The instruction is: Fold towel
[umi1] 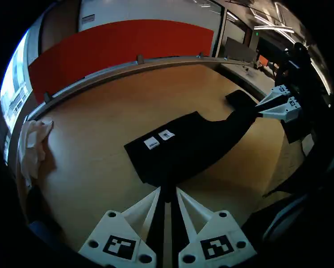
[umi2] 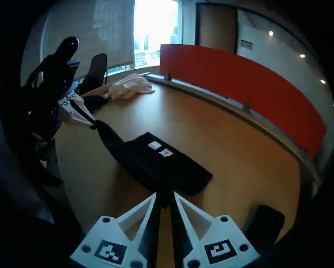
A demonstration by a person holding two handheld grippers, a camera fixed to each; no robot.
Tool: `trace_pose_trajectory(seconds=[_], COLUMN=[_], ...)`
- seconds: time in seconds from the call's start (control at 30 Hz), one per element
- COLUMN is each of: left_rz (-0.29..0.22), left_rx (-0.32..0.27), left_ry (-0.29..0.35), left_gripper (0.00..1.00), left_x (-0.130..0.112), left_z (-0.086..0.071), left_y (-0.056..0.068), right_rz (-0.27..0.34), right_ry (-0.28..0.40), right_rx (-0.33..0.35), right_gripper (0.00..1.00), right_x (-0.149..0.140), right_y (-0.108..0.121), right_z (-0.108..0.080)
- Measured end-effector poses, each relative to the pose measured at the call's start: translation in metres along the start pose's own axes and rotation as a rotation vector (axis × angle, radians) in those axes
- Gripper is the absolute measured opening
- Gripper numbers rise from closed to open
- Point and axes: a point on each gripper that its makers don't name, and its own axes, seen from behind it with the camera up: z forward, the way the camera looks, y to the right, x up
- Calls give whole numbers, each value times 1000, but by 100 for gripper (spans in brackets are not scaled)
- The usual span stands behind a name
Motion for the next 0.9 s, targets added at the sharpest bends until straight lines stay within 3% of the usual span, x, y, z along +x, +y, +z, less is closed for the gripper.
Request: trace_pose_trajectory(seconds=[0.37,0.6,0.9], left_rz=[-9,-21,0], left_rx=[17,31,52], left_ry=[-6,-6,-17], left_gripper=[8,8,8], left_x=[6,14,24], left_z=[12,29,55], left_y=[-10,-22,-33], right_rz=[-9,-5,7], right_ry=[-19,-42,-63], right_rx=[8,5,-19], right_gripper=[13,13,13], right_x=[-1,-5,-6], right_y=[7,20,46], right_z=[13,26,50])
